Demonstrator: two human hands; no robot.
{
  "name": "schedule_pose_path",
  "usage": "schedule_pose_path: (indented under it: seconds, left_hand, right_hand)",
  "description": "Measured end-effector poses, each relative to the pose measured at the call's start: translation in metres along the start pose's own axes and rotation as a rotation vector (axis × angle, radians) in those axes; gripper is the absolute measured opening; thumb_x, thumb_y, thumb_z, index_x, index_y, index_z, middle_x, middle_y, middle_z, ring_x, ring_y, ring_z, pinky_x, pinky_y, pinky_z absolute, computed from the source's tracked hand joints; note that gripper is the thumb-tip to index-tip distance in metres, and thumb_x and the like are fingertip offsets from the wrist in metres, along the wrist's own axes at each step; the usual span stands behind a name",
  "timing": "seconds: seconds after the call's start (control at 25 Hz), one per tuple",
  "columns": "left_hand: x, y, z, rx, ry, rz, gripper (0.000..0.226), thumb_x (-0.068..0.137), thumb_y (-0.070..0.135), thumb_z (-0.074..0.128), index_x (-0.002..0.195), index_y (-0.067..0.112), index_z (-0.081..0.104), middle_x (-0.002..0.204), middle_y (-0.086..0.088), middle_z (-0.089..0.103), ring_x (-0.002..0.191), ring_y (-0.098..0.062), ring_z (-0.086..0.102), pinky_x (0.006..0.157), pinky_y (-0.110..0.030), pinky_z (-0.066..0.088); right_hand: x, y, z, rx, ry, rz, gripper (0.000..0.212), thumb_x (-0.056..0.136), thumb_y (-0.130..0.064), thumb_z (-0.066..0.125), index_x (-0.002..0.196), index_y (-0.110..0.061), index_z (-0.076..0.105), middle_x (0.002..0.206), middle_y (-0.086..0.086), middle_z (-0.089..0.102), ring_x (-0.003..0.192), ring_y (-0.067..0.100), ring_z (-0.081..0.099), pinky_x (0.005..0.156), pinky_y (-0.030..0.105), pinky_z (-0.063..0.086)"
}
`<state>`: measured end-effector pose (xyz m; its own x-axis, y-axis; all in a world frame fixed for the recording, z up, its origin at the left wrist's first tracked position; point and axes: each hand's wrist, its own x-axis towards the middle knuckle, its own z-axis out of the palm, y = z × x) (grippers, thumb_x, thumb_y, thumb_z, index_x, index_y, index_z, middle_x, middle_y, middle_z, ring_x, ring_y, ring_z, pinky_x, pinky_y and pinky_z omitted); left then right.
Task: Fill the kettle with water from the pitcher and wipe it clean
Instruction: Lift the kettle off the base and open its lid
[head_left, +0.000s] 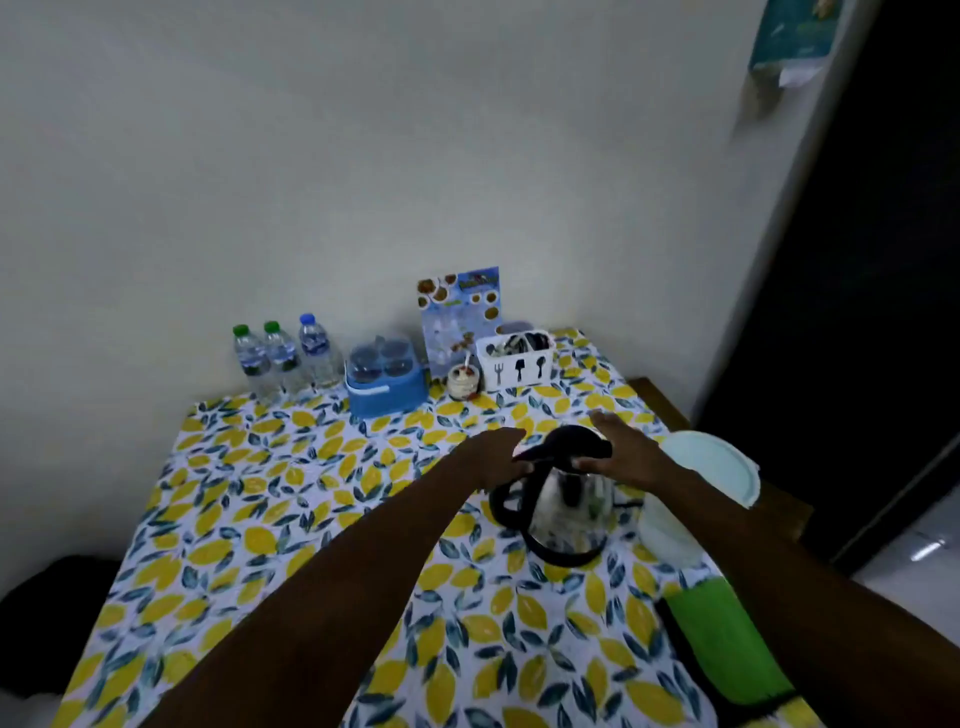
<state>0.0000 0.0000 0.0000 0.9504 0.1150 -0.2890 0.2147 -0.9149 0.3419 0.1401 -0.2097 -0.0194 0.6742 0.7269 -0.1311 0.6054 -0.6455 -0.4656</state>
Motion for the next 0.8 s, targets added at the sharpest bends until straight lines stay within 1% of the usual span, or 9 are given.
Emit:
schedule_pose_path:
  seconds: [0.08,0.16,0.24,0.32,0.4,0.52,0.64,0.72,0.8]
  left_hand:
    - [0.003,0.004,0.013,-0.062,-0.016,-0.004,0.067,0.096,0.039,0.053,0.149,0.01,0.025,0.154,-0.013,0.033,0.139,-0.03,0.035,0.11,-0.04,0.031]
    - [0.004,0.005,0.031,-0.144,0.045,-0.049,0.052,0.094,0.03,0.057,0.138,0.008,0.038,0.136,-0.016,0.051,0.121,-0.033,0.051,0.093,-0.038,0.041]
    - [0.005,0.004,0.04,-0.229,0.128,-0.114,0.032,0.094,0.022,0.055,0.123,0.01,0.047,0.117,-0.015,0.057,0.104,-0.032,0.057,0.079,-0.035,0.04]
    - [0.004,0.007,0.043,-0.301,0.204,-0.144,0.02,0.094,0.017,0.051,0.114,0.013,0.05,0.109,-0.013,0.059,0.096,-0.028,0.057,0.077,-0.034,0.039]
    - [-0.002,0.011,0.048,-0.361,0.247,-0.135,0.022,0.094,0.011,0.048,0.116,0.01,0.052,0.113,-0.017,0.059,0.099,-0.028,0.056,0.08,-0.034,0.038]
    - [-0.02,0.019,0.044,-0.434,0.327,-0.13,0.033,0.098,0.008,0.047,0.13,0.001,0.047,0.13,-0.021,0.053,0.118,-0.031,0.052,0.088,-0.031,0.036]
    - [-0.042,0.011,0.038,-0.439,0.411,-0.115,0.034,0.099,0.013,0.049,0.131,0.003,0.048,0.128,-0.021,0.056,0.117,-0.033,0.054,0.078,-0.024,0.033]
    - [-0.065,-0.001,0.037,-0.417,0.457,-0.123,0.036,0.098,0.013,0.05,0.134,0.006,0.046,0.13,-0.017,0.056,0.116,-0.031,0.055,0.073,-0.009,0.034]
    - [-0.093,-0.016,0.042,-0.423,0.475,-0.163,0.039,0.099,0.01,0.05,0.137,0.007,0.044,0.134,-0.015,0.054,0.117,-0.025,0.055,0.075,0.005,0.03]
  right_hand:
    - [-0.005,0.005,0.008,0.035,0.001,-0.019,0.099,0.078,-0.053,0.07,0.151,-0.014,0.017,0.159,0.009,0.02,0.146,0.025,0.019,0.114,0.038,0.024]
    - [-0.011,0.008,0.024,0.112,0.04,-0.021,0.103,0.074,-0.044,0.077,0.151,-0.013,0.016,0.157,0.011,0.025,0.143,0.025,0.026,0.11,0.034,0.026]
    - [-0.013,0.009,0.032,0.187,0.098,-0.001,0.104,0.071,-0.035,0.083,0.15,-0.011,0.02,0.155,0.013,0.03,0.141,0.027,0.029,0.107,0.032,0.027]
    - [-0.011,0.012,0.031,0.256,0.154,-0.003,0.102,0.067,-0.03,0.086,0.148,-0.01,0.027,0.151,0.013,0.037,0.137,0.028,0.036,0.104,0.029,0.029]
    - [-0.012,0.012,0.028,0.296,0.178,-0.02,0.095,0.068,-0.026,0.085,0.146,-0.01,0.032,0.148,0.011,0.041,0.134,0.027,0.041,0.101,0.026,0.03]
    - [-0.014,0.003,0.019,0.33,0.196,-0.109,0.084,0.072,-0.023,0.083,0.142,-0.012,0.039,0.143,0.008,0.047,0.13,0.023,0.044,0.099,0.023,0.03]
    - [-0.016,-0.013,0.018,0.305,0.224,-0.198,0.088,0.07,-0.038,0.083,0.143,-0.017,0.038,0.145,0.005,0.045,0.132,0.021,0.041,0.109,0.034,0.032]
    - [-0.02,-0.026,0.027,0.253,0.201,-0.245,0.093,0.069,-0.041,0.082,0.145,-0.018,0.034,0.15,0.006,0.04,0.136,0.022,0.037,0.113,0.037,0.028]
    - [-0.029,-0.045,0.038,0.237,0.164,-0.302,0.096,0.069,-0.035,0.083,0.147,-0.015,0.031,0.152,0.008,0.036,0.138,0.022,0.034,0.112,0.029,0.025]
